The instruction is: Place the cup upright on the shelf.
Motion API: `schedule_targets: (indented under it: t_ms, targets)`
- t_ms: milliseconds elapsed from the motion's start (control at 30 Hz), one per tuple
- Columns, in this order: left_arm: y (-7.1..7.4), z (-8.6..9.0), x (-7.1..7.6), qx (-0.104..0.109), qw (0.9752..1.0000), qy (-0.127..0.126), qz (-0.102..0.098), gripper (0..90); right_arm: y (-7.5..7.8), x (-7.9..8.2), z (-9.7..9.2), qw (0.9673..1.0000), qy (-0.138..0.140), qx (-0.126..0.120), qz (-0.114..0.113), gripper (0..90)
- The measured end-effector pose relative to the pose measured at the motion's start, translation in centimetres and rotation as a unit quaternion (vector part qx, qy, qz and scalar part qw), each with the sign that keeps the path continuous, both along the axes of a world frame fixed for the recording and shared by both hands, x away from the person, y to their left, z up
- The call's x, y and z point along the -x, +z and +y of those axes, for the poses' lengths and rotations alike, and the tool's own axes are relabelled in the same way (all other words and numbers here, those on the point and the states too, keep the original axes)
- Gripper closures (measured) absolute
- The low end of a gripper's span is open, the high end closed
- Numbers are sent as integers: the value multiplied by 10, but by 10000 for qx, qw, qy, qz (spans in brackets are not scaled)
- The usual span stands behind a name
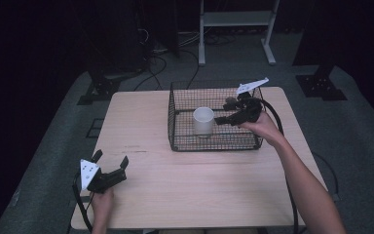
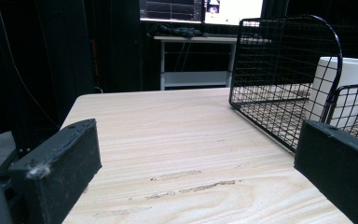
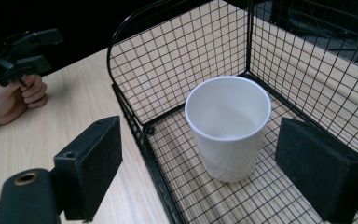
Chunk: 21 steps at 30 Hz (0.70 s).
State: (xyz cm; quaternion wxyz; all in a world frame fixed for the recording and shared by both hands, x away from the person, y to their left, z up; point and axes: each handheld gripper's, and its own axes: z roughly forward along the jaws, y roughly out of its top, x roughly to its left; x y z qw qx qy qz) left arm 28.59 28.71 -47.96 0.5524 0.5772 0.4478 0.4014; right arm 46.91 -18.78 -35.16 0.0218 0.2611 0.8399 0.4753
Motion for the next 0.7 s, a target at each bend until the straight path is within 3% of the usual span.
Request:
schedule_targets:
  t_ms: [167, 367, 700]
  targets:
    - [0, 0, 0, -9, 10000, 2, 5, 0, 3, 6, -4, 10000, 45, 81, -22, 140]
    - [0, 0, 0, -9, 10000, 2, 7, 0, 11, 16, -10, 9998, 93, -54, -148, 143]
    - [0, 0, 0, -32, 10000, 4, 9, 0, 3, 31, -18, 9998, 152, -20, -127, 143]
